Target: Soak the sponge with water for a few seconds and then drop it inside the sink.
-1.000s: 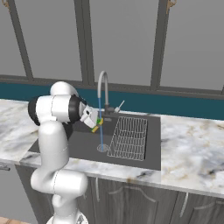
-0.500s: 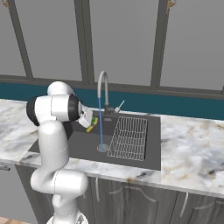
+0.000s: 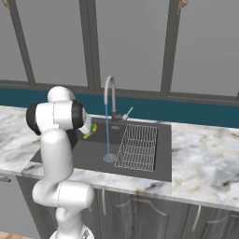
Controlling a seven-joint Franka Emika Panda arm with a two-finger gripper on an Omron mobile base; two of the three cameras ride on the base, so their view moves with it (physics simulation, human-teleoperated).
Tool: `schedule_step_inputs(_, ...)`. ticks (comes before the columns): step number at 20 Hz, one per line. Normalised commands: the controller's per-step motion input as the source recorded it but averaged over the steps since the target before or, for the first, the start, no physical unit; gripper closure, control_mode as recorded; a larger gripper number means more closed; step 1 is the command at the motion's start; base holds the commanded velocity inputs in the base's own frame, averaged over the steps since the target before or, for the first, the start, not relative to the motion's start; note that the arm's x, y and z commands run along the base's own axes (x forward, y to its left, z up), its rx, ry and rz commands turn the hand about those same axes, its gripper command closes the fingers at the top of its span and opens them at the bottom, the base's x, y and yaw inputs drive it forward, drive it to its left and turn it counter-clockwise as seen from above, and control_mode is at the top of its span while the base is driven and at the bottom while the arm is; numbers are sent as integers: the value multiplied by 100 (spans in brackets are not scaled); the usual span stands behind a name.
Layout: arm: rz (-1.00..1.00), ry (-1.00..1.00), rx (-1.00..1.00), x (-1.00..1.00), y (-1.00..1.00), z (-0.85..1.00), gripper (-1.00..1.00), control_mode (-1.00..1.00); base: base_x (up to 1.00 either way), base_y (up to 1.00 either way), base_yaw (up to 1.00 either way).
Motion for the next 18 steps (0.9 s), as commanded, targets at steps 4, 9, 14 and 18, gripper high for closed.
schedule_step_inputs(4, 24, 10, 4, 5, 0, 4, 100, -100, 0, 0, 0)
schedule_step_inputs(9, 30, 7, 0, 0, 0, 0, 100, -100, 0, 0, 0)
schedule_step_inputs(14, 37, 0, 0, -2, -1, 2, 100, -100, 0, 0, 0)
schedule_step_inputs(18, 40, 3, 0, -22, 0, 5, 100, -100, 0, 0, 0)
